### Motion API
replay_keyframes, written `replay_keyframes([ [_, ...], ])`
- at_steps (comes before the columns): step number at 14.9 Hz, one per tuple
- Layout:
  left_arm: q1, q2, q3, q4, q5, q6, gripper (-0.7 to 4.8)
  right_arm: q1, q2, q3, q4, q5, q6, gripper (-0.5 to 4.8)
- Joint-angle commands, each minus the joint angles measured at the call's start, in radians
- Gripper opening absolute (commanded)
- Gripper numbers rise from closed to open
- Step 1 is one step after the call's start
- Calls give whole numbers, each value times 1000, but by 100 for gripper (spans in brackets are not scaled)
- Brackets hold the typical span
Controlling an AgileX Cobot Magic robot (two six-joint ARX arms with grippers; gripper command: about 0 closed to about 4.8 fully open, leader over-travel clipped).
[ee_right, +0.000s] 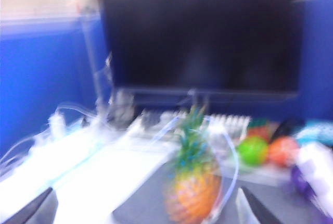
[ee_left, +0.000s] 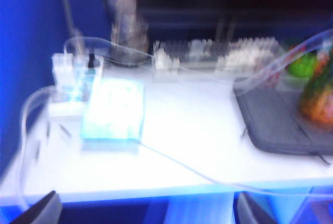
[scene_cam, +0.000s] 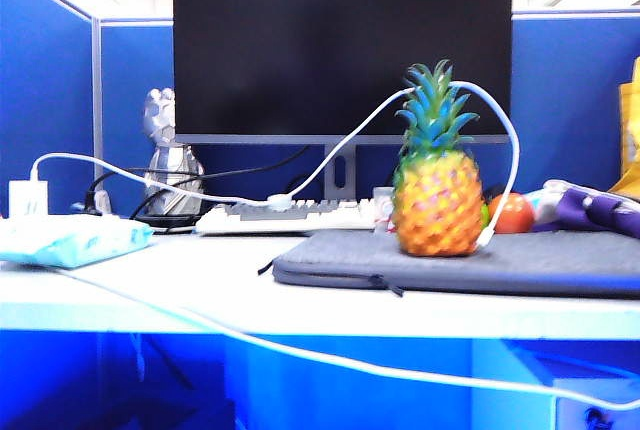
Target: Pick up the pineapple and place it above the gray bag.
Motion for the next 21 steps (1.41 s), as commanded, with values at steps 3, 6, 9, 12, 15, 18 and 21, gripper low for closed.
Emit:
replay_keyframes([
  [3, -2, 14, -45, 245, -18, -114, 479, -7, -1, -31, 24, 156, 30, 479],
  [6, -2, 34, -150, 332, -52, -138, 479, -8, -1, -173, 31, 214, 93, 479],
  [9, -1, 36, -288, 417, -74, -56, 479, -2, -1, -352, 153, 209, 232, 479],
  [12, -1, 37, -344, 465, -79, -42, 479, -2, -2, -459, 154, 185, 232, 479],
  [15, -1, 37, -369, 461, -86, -107, 479, -2, -2, -518, 163, 125, 232, 479],
  [18, -1, 36, -380, 454, -82, -106, 214, -2, -2, -523, 215, 71, 189, 44],
  [21, -1, 36, -395, 451, 0, -98, -6, -2, -2, -523, 232, 20, 154, -1],
])
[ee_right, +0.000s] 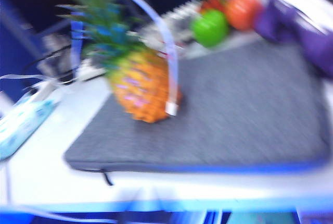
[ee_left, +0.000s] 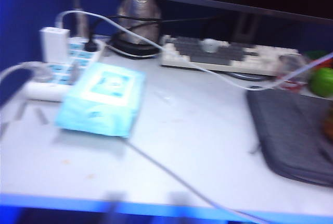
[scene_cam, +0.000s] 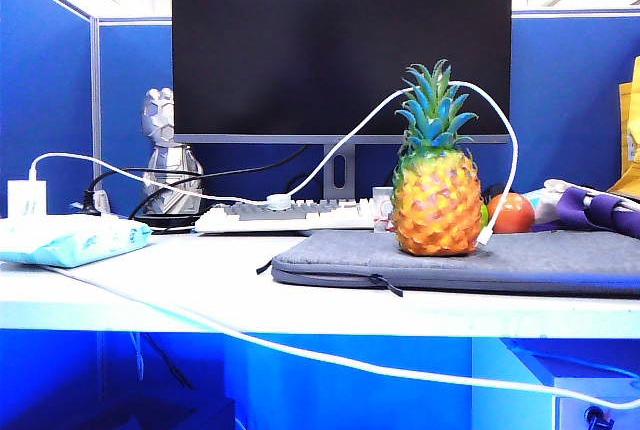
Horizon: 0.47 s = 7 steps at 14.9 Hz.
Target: Pick up the pineapple and place it above the gray bag.
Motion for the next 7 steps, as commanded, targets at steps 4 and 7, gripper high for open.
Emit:
replay_keyframes([
  [4, 0, 0, -74, 28, 100, 19, 30, 1, -1, 4, 21, -39, -11, 0],
  [7, 0, 0, -74, 108, 187, 84, 31, 0, -1, 4, 32, -18, -12, -1],
])
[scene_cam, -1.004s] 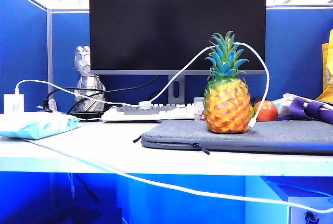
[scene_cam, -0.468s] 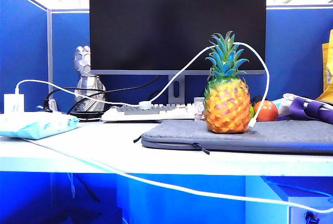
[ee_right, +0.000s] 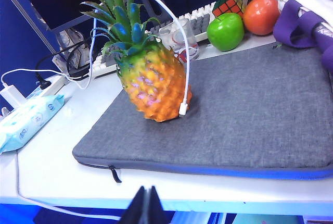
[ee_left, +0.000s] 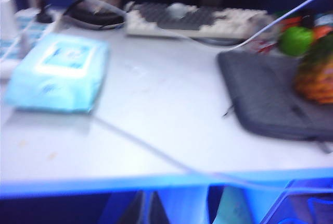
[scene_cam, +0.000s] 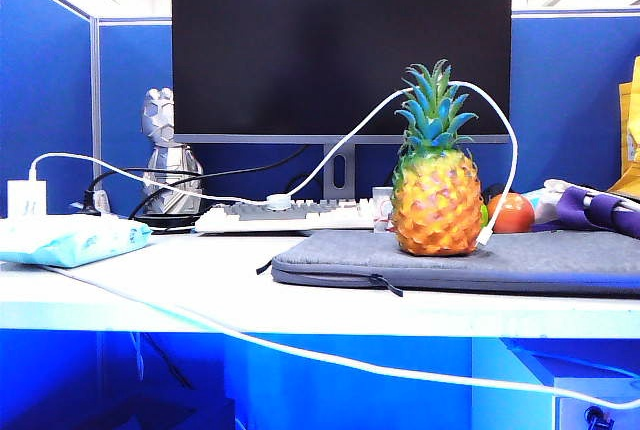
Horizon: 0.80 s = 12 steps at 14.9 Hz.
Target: Pick up the pineapple and place it above the gray bag.
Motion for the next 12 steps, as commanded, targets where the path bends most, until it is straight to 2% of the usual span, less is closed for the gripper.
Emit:
replay_keyframes([
  [1, 0, 0, 4, 102, 87, 70, 31, 0, 0, 4, 23, 48, -1, -1],
  [3, 0, 0, 4, 134, 122, 98, 31, 0, 0, 4, 24, 148, -1, -1],
  [4, 0, 0, 4, 141, 113, 98, 30, 0, 0, 5, 26, 161, 0, -1],
  [5, 0, 0, 4, 143, 43, 97, 24, 1, 0, 5, 32, 162, -6, -1],
  [6, 0, 0, 3, 135, -60, 98, -5, 1, 0, 5, 35, 193, -37, -1],
  [7, 0, 0, 3, 133, -134, 106, -5, 1, 0, 5, 40, 214, -71, -1],
  [9, 0, 0, -3, 150, -159, 115, -6, 2, 0, 3, 50, 229, -100, -1],
  [11, 0, 0, -77, 264, -158, 130, -6, 12, 0, -23, 109, 236, -108, -1],
  [12, 0, 0, -109, 286, -158, 107, -4, 24, 0, -41, 127, 217, -84, -1],
])
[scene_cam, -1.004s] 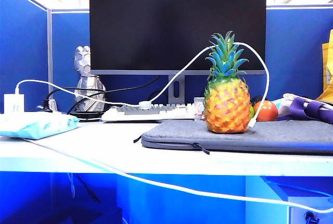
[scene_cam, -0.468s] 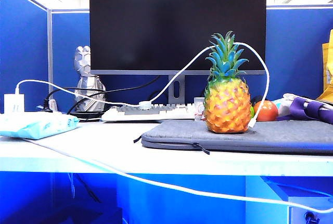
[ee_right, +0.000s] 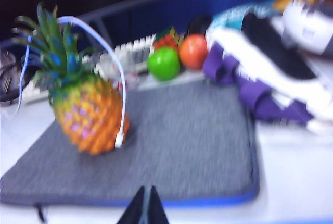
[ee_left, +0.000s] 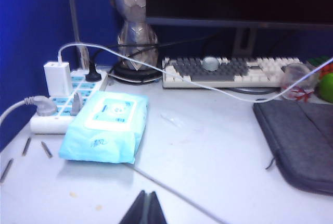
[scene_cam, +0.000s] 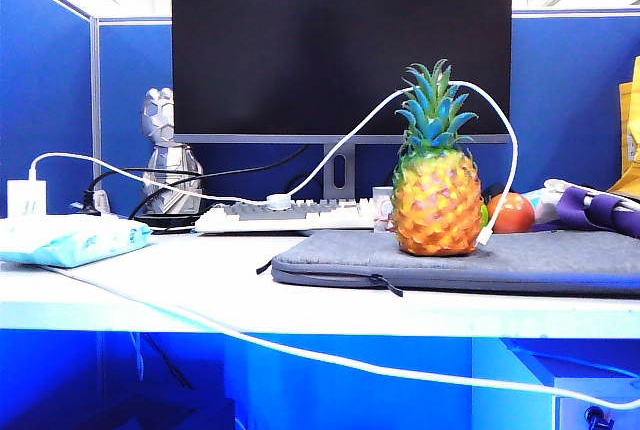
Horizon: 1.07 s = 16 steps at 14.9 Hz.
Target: Pick up the pineapple and place it above the gray bag.
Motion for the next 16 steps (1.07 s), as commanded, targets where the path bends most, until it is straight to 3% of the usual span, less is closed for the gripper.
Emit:
replay_keyframes([
  [1, 0, 2, -66, 67, 1, -47, 5, 27, 0, -37, 50, -67, 27, 0],
  [2, 0, 1, -65, 62, 1, -54, 27, 32, 0, -57, 47, -182, 27, 0],
  [3, 0, 1, -65, 63, 1, -54, 27, 32, 0, -66, 45, -191, 35, -1],
  [7, 0, 1, -65, 38, 5, -54, 27, 32, 0, -71, 82, -140, 85, -1],
  [9, 0, 1, -65, 35, 5, -54, 27, 32, 0, -71, 90, -64, 101, 0],
  [16, 0, 1, -65, 35, 5, -54, 27, 32, 0, -71, 89, -78, 100, 0],
])
